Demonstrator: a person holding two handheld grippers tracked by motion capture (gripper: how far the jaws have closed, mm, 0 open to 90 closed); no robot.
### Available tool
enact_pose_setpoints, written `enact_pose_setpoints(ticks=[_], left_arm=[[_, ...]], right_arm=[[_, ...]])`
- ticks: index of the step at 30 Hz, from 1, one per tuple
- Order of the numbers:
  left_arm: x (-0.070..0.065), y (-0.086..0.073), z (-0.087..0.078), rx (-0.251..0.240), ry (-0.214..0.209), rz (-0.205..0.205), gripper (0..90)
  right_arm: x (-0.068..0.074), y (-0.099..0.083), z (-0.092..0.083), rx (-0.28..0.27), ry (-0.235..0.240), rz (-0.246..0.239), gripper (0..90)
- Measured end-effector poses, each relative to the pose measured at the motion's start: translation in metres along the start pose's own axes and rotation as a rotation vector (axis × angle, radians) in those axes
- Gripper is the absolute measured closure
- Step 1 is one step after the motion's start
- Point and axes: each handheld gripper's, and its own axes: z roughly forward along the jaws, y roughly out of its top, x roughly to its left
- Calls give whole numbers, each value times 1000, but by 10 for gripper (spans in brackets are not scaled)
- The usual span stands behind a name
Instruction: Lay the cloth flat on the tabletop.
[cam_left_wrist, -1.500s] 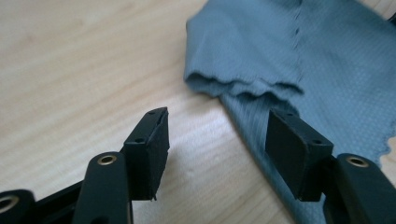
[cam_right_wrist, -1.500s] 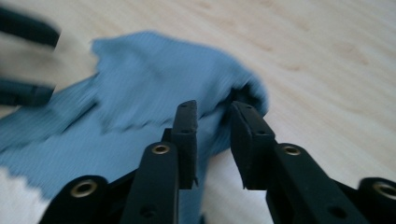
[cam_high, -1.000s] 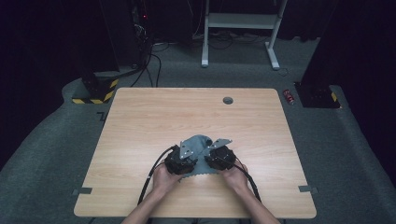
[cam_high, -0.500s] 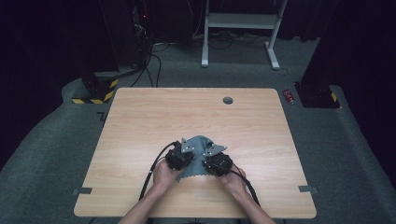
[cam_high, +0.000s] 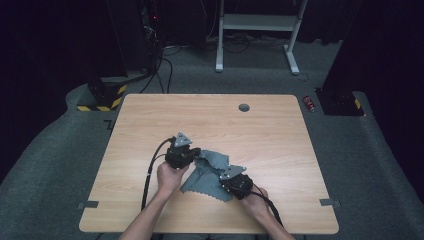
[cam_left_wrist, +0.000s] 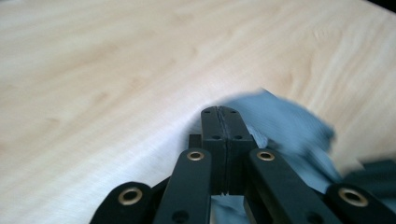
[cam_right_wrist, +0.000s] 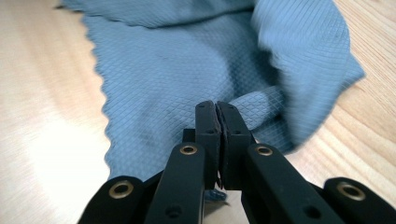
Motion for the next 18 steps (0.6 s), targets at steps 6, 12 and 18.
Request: enact_pose_setpoints(ticks=[6, 12, 18], left_arm=[[19, 5, 0, -37, 48, -68, 897], [27, -5, 35, 57, 76, -122, 844], [8, -11, 22, -2, 61, -89, 539]], right_arm=[[8, -6, -21, -40, 21, -14, 879], [3, -10, -23, -38, 7, 23, 831], [-6, -10, -26, -81, -49, 98, 650]])
